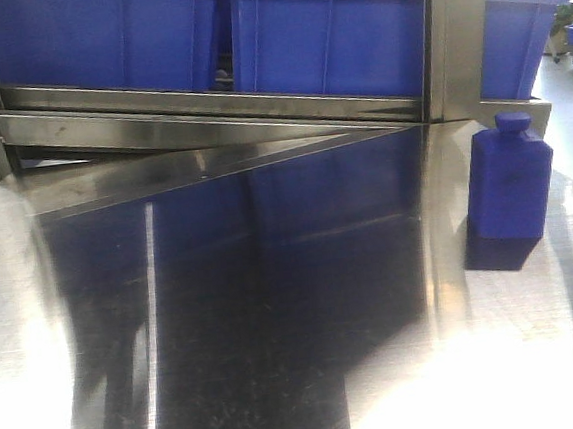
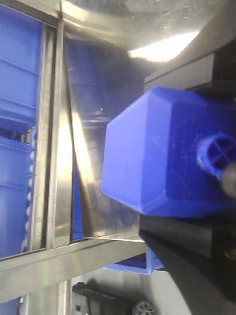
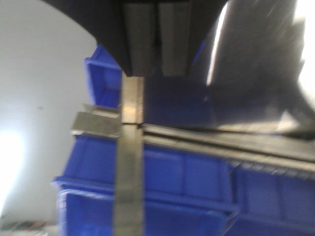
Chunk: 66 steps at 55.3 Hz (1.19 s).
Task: Pick and sort blue part to right shelf
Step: 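Lower the right gripper onto the blue bottle on the table and close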
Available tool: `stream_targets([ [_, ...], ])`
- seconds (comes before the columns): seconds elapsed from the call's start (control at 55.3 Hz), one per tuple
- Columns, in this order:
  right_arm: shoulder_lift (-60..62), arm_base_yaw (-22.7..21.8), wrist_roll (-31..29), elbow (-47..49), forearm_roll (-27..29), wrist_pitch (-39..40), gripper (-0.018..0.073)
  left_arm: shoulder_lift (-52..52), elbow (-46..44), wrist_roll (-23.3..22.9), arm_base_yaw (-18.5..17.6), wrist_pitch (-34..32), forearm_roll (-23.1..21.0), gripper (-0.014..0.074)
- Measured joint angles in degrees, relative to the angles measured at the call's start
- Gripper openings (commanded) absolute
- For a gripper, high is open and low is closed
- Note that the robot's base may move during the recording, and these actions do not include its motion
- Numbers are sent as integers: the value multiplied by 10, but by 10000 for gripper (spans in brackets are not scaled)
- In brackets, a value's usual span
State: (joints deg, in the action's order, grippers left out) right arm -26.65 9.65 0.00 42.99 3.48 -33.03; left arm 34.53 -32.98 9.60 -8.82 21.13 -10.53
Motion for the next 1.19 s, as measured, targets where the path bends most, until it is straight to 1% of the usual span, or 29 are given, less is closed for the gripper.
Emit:
stream_targets([
  [0.054, -43, 30, -8, 44, 0, -37, 83, -1, 0, 0, 0, -1, 0, 314],
  [0.145, -115, 77, -15, 106, 1, -91, 185, -2, 1, 0, 0, -2, 0, 314],
  [0.181, -143, 94, -16, 125, 1, -106, 235, -2, 1, 0, 0, -2, 0, 314],
  [0.253, -193, 122, -17, 156, 1, -122, 286, -2, 1, 0, 0, -2, -1, 314],
  [0.325, -237, 136, -18, 172, 3, -111, 318, -2, 1, 0, 0, -2, -1, 314],
  [0.38, -269, 140, -18, 177, 4, -99, 363, -2, 1, 0, 0, -2, -1, 314],
  [0.452, -307, 140, -15, 179, 6, -92, 464, -2, 1, 0, 0, -2, -1, 314],
  [0.542, -353, 140, 6, 192, 11, -98, 624, -2, 1, 0, 0, -2, -2, 314],
  [0.669, -410, 140, 60, 226, 12, -126, 616, -2, 2, 0, 0, -2, -4, 314],
  [0.777, -463, 140, 134, 266, -2, -162, 616, -2, 2, 0, 0, -2, -4, 314],
  [0.904, -523, 141, 223, 308, -62, -212, 616, -2, 2, 0, 0, -2, -4, 314],
  [0.994, -565, 141, 271, 327, -109, -251, 616, -2, 2, 0, 0, -2, -4, 314],
  [1.049, -587, 141, 291, 331, -127, -264, 616, -2, 2, 0, 0, -2, -4, 314],
  [1.193, -633, 141, 308, 333, -125, -262, 616, -2, 2, 0, 0, -2, -4, 314],
])
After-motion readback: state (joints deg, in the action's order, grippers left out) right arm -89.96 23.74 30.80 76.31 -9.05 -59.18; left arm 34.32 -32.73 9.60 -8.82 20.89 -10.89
